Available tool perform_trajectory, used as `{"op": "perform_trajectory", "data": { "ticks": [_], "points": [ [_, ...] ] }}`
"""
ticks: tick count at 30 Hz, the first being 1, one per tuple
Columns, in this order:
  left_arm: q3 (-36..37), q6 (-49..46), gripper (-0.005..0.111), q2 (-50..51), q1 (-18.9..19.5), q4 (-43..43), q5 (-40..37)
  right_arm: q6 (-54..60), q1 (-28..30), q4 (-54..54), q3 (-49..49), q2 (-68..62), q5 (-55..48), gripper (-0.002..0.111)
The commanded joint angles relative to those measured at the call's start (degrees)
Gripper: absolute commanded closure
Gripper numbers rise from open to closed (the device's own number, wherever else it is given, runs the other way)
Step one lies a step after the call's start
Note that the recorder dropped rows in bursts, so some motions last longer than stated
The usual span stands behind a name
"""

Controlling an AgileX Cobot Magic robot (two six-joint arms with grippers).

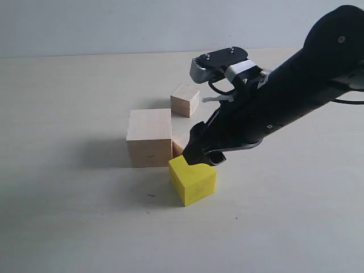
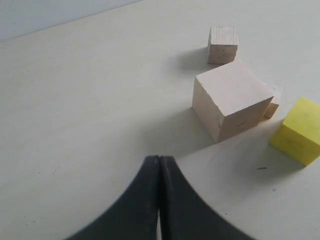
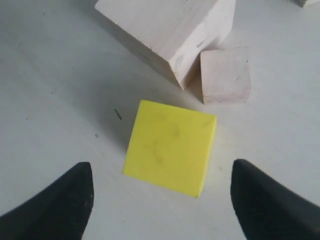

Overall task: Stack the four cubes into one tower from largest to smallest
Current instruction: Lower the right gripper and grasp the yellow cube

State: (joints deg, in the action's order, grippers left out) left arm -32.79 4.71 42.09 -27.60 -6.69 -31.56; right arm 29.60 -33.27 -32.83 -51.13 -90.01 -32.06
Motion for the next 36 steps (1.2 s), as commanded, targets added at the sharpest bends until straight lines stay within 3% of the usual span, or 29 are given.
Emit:
{"op": "perform_trajectory", "data": {
  "ticks": [1, 15, 24, 36],
  "points": [
    [0.39, 0.37, 0.107, -0.02, 0.19, -0.01, 1.29, 0.85, -0.09, -3.22, -1.92, -2.85, -1.23, 0.035],
    [1.29, 0.27, 0.107, -0.02, 0.19, -0.01, 1.9, 0.37, -4.41, -0.01, -7.8, -8.56, -1.88, 0.034],
    [2.15, 0.27, 0.107, -0.02, 0.19, -0.24, 2.8, -14.42, -4.41, 12.31, -9.38, -8.69, -2.3, 0.023],
    [2.15, 0.02, 0.107, -0.02, 0.19, -0.24, 2.77, -15.26, -4.75, 12.5, -9.38, -9.85, -2.06, 0.023]
  ]
}}
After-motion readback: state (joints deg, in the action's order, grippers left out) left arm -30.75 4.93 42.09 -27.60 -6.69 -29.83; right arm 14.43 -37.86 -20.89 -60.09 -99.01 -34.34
